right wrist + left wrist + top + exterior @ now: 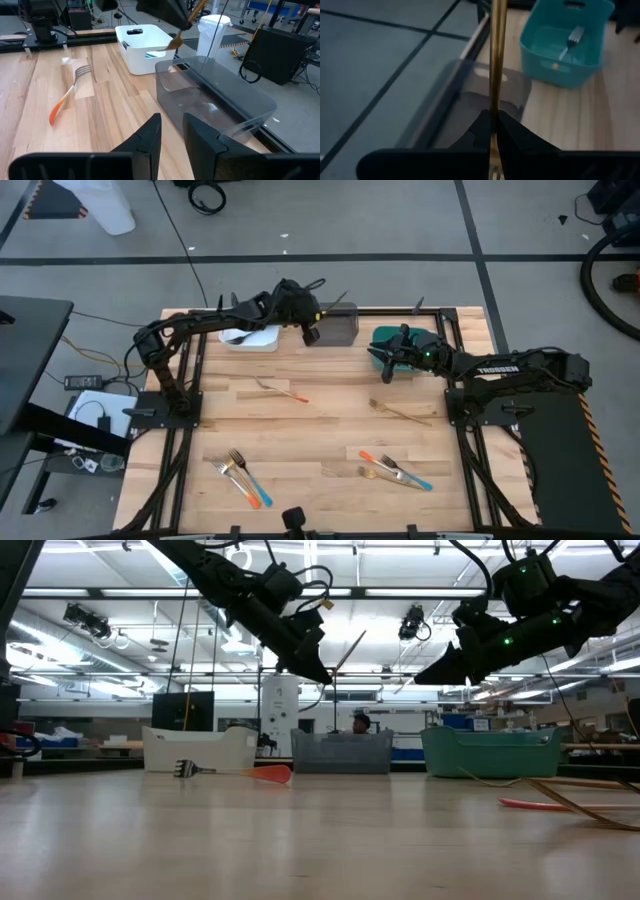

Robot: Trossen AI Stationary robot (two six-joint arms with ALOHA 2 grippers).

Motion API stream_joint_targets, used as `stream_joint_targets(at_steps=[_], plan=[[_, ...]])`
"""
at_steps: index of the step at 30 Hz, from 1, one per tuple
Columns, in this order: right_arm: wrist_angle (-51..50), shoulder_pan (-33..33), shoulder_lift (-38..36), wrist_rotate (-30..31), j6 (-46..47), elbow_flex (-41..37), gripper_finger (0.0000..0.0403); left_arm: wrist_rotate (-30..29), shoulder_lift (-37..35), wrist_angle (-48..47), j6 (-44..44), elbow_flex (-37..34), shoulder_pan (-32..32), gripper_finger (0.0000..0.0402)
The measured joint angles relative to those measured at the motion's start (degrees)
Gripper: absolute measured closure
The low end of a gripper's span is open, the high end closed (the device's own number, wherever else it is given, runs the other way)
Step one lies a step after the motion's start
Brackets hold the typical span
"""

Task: Sort silverware by color (type)
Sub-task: Put the gold fork into the black bin

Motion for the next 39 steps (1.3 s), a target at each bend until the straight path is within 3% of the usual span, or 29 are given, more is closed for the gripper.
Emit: stream_joint_targets(at_steps=[19,39], plan=[[0.8,0.2,0.0,0.0,0.0,0.0,0.0312,-1.2,6.8,5.1,-4.0,0.0,2.6,0.0379],[0.5,0.2,0.0,-0.5,-0.1,0.0,0.0312,-0.9,12.1,-6.2,-4.7,3.4,2.5,0.0379]])
